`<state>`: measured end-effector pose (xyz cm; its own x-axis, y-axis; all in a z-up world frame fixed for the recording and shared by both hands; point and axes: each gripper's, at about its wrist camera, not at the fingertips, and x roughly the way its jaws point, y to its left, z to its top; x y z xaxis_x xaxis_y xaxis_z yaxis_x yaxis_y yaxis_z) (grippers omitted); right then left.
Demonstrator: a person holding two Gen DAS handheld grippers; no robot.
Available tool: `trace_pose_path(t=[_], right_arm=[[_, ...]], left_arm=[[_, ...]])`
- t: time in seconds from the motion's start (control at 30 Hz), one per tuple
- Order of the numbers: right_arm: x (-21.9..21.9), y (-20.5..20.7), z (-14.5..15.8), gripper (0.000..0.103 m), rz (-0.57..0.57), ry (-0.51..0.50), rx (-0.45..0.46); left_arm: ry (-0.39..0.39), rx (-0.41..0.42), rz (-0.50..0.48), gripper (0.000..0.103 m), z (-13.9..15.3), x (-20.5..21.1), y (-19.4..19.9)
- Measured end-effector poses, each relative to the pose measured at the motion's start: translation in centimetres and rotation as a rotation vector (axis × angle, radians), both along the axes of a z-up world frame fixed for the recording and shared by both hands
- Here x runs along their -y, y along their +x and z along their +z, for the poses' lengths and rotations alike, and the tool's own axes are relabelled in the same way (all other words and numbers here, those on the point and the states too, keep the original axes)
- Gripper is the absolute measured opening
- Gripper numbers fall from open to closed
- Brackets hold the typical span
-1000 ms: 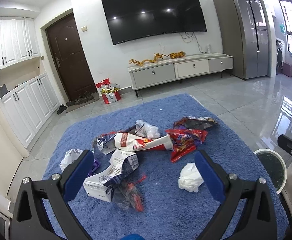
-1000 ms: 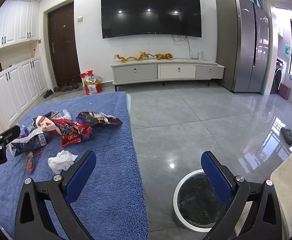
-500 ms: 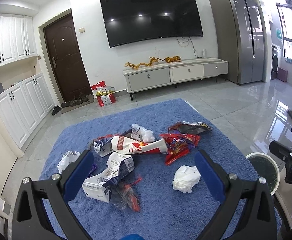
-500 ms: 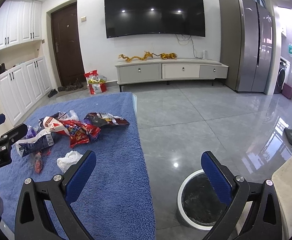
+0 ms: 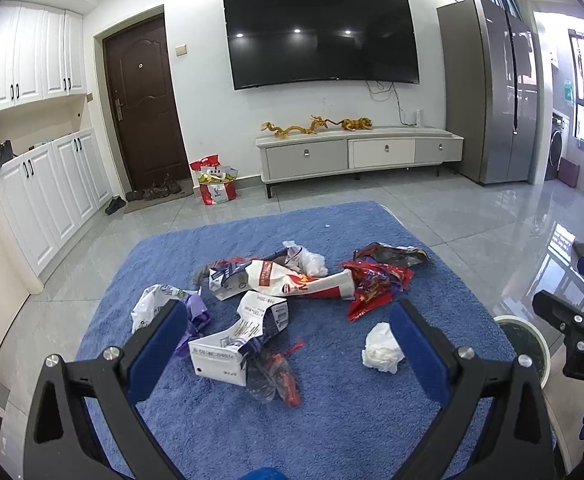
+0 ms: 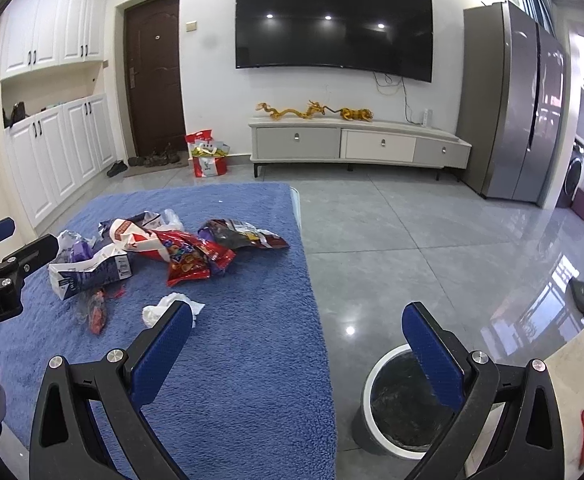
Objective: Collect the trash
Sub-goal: 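Move both tools toward the trash pile on the blue rug, then grasp the white paper carton with the left tool while the right tool grasps the white tissue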
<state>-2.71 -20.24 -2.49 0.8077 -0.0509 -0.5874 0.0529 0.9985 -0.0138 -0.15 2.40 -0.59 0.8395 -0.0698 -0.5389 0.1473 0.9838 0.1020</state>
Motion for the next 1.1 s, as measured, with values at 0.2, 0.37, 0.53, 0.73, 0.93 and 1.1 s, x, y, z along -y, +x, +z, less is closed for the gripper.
trace_pose_path(t=[0.2, 0.37, 0.53, 0.73, 0.93, 1.1], right_arm=[[-0.9, -0.6, 1.0, 0.103, 0.016, -0.018, 0.029], [-1.8, -0.6, 1.3, 0.103, 0.031, -0.026, 0.036], [-2.6, -0.6, 1.4, 0.103, 0.049, -0.027, 0.044], [-3.3, -0.6, 1.4, 0.103, 0.075, -0.011, 0.052], [-3.4, 0.2, 0.5, 0.103, 0.103, 0.025, 0.012], [-3.9, 1.3, -1.0, 0.103, 0.152, 0.019, -0.057]], left_arm=[[-0.004, -0.002, -0.005, 0.102, -0.2, -0.9, -0.4], [-0.033, -0.007, 0.000, 0.102, -0.2, -1.9, -0.6], [-0.035, -0.001, 0.017, 0.102, -0.3, -2.5, -0.8], [-0.054, 0.020, 0.047, 0.102, -0.4, -3.6, -0.9], [-0.064, -0.033, 0.074, 0.102, -1.4, -6.3, 0.0], [-0.087, -0.116, 0.135, 0.102, -3.1, -10.1, 0.2]])
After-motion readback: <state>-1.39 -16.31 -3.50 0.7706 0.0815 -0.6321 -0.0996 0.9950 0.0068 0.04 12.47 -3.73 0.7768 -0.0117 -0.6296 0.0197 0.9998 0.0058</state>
